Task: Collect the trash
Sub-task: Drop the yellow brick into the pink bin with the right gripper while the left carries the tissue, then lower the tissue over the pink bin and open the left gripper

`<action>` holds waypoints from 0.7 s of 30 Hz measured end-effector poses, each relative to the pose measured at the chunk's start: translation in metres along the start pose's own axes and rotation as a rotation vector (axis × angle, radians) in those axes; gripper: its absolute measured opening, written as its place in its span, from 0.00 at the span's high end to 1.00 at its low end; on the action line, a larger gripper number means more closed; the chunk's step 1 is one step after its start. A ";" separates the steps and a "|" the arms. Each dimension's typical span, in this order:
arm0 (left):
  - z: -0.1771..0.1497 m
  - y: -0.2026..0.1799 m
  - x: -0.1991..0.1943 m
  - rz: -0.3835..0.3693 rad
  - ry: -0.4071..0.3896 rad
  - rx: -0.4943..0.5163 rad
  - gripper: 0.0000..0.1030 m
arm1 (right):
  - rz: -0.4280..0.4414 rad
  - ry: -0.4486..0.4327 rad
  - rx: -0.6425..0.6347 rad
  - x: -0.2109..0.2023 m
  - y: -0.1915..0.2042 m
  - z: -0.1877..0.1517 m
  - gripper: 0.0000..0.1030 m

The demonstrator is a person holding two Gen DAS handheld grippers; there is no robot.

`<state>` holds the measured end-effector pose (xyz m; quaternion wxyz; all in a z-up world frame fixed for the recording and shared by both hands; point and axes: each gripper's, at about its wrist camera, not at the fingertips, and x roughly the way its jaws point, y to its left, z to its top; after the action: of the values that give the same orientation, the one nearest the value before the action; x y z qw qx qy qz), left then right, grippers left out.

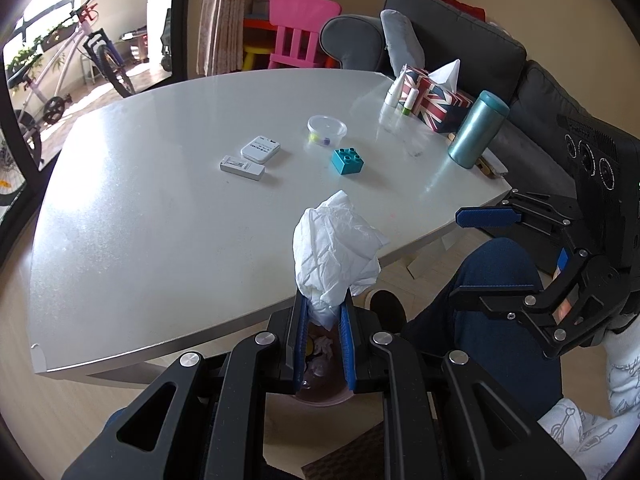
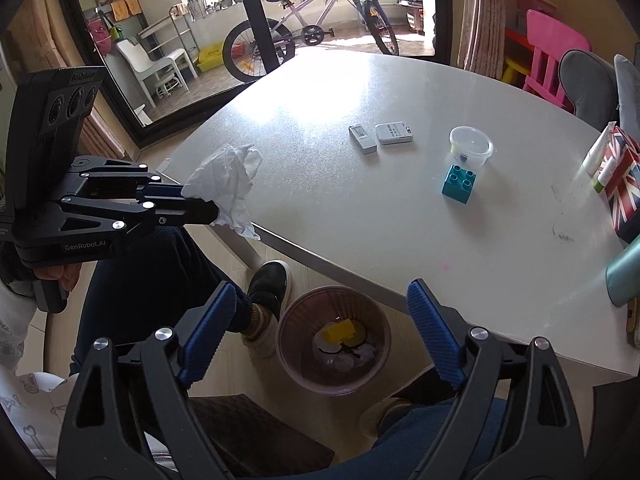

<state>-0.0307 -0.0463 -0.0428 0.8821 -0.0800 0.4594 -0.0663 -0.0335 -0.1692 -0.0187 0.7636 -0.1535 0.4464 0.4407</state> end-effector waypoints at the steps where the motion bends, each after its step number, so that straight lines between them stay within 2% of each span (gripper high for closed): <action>1: 0.000 0.000 0.000 0.000 0.001 0.001 0.86 | -0.006 -0.004 0.004 -0.001 -0.002 0.000 0.09; 21: -0.003 -0.005 0.000 -0.020 0.016 0.021 0.86 | -0.051 -0.041 0.044 -0.014 -0.016 0.003 0.06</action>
<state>-0.0336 -0.0514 -0.0436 0.8786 -0.0749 0.4647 -0.0806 -0.0217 -0.1837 -0.0086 0.7868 -0.1391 0.4360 0.4142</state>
